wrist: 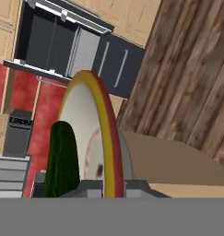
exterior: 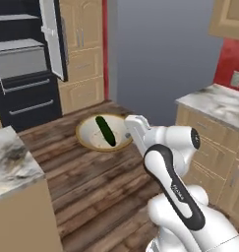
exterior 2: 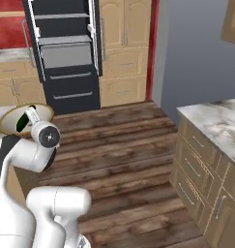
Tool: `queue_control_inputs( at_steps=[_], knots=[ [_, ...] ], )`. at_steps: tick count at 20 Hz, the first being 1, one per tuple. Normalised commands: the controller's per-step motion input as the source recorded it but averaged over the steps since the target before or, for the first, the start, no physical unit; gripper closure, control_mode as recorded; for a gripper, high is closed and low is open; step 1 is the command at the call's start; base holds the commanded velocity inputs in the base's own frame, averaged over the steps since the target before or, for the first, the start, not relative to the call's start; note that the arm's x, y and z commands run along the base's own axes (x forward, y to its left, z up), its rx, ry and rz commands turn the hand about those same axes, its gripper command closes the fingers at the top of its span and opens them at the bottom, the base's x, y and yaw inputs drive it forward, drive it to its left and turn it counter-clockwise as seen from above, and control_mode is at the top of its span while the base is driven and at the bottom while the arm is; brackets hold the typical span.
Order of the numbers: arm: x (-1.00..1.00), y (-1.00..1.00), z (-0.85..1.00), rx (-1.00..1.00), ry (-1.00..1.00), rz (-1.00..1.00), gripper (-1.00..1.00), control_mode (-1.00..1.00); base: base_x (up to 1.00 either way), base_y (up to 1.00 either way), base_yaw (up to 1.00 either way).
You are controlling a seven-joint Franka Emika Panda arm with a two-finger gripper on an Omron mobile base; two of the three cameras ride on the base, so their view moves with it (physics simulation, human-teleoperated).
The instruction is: Move the mug from next to the sink to the open cabinet. Then, move the bowl with the cucumber to the fridge to clear the area for faucet cleaning.
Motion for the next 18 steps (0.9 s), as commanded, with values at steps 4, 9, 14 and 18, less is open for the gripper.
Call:
queue_control_inputs(
  at_steps=[4, 9, 14, 18],
  knots=[
    [0.0, 0.0, 0.0, 0.0, 0.0, 0.0, 1.0, 1.0, 1.0, -0.35, 0.24],
    [0.0, 0.0, 0.0, 0.0, 0.0, 0.0, 1.0, 1.0, 1.0, -0.29, 0.13],
    [0.0, 0.0, 0.0, 0.0, 0.0, 0.0, 1.0, 1.0, 1.0, -0.09, 0.11],
    [0.0, 0.0, 0.0, 0.0, 0.0, 0.0, 1.0, 1.0, 1.0, 0.0, 0.09]
  ],
)
